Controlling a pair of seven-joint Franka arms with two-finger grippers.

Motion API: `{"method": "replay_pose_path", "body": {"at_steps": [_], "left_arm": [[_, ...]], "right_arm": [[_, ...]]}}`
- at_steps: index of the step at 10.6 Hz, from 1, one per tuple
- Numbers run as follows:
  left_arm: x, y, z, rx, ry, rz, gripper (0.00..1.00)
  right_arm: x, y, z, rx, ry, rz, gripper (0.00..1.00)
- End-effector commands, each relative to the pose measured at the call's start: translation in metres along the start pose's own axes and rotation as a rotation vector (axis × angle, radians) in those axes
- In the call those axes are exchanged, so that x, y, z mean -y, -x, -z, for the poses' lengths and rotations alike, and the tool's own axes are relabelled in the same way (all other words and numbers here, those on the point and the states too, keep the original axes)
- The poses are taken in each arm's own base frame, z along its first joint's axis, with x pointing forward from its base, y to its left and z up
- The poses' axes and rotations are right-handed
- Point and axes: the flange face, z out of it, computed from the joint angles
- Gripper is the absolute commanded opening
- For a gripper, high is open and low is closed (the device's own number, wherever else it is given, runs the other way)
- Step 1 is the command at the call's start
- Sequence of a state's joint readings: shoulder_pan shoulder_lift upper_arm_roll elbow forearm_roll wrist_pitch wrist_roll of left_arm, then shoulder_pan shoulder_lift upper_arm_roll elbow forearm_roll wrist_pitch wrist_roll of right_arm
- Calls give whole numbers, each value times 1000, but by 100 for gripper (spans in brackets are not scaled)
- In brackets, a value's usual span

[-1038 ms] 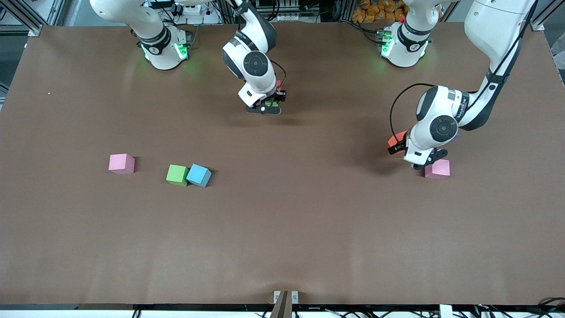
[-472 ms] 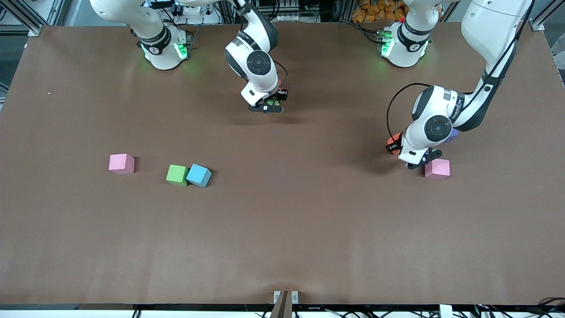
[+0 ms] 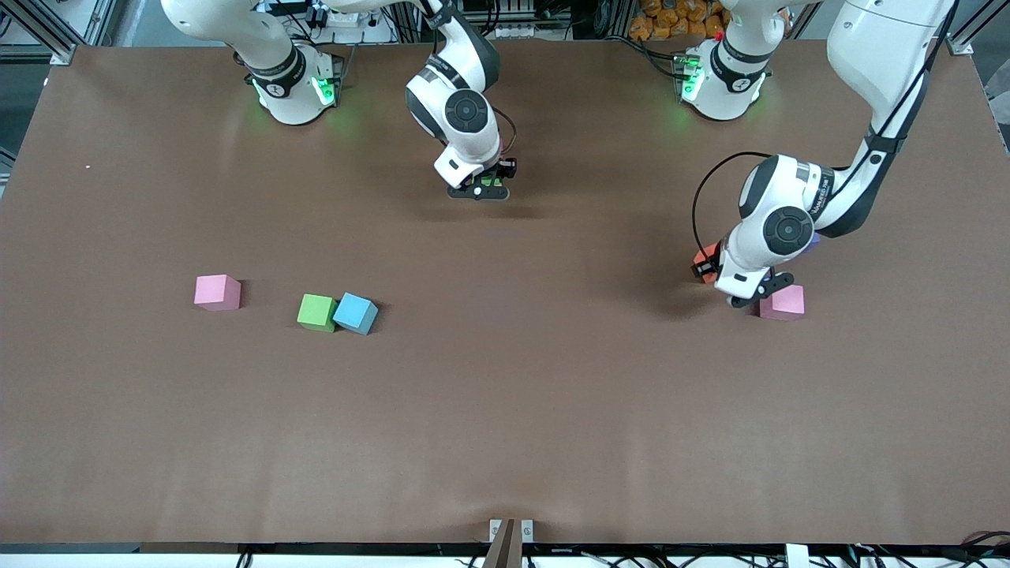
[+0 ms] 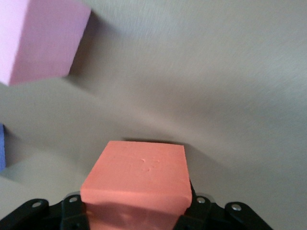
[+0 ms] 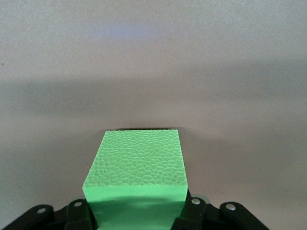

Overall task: Arrange blocks into number 1
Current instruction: 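Lift the orange cube with the left gripper while the right gripper withdraws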

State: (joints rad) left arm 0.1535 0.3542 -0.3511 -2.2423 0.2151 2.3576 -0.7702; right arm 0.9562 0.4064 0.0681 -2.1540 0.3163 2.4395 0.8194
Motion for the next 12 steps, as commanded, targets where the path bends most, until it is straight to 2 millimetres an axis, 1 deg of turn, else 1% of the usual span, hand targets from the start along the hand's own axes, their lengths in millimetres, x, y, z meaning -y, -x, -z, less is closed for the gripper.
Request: {"method": "replay_pose_path", "body": {"at_steps": [1, 2, 3, 4, 5, 7, 8, 9, 10, 11, 12], "left_arm": [[-27, -13, 25, -51, 39, -40, 0], [-39, -14, 29, -60, 49, -53, 0], [-58, -10, 33, -62, 65, -58, 0], [-82, -4, 34, -52, 86, -30, 0], [-102, -1, 32, -50, 97, -13, 0], [-132, 8, 33, -55, 113, -9, 0], [-143, 13, 34, -56, 117, -8, 0], [-154, 22, 33, -57, 118, -8, 0], [-160, 23, 34, -59, 122, -8, 0], [-165, 27, 36, -62, 125, -16, 0], [-173, 32, 35, -61, 127, -27, 0]], "right_arm": [[8, 8, -4, 15, -20, -26, 58], [7, 7, -4, 14, -18, -27, 58], [6, 7, -6, 16, -15, -28, 65], [6, 7, -6, 17, -14, -26, 97], [6, 7, -6, 17, -14, -26, 100], [6, 6, -2, 13, -19, -21, 100], [7, 7, 2, 10, -25, -20, 100], [6, 4, 11, 3, -36, -21, 100], [3, 0, 28, -7, -55, -28, 100], [-3, -7, 47, -25, -79, -35, 100], [-17, -16, 69, -45, -103, -56, 100]]}}
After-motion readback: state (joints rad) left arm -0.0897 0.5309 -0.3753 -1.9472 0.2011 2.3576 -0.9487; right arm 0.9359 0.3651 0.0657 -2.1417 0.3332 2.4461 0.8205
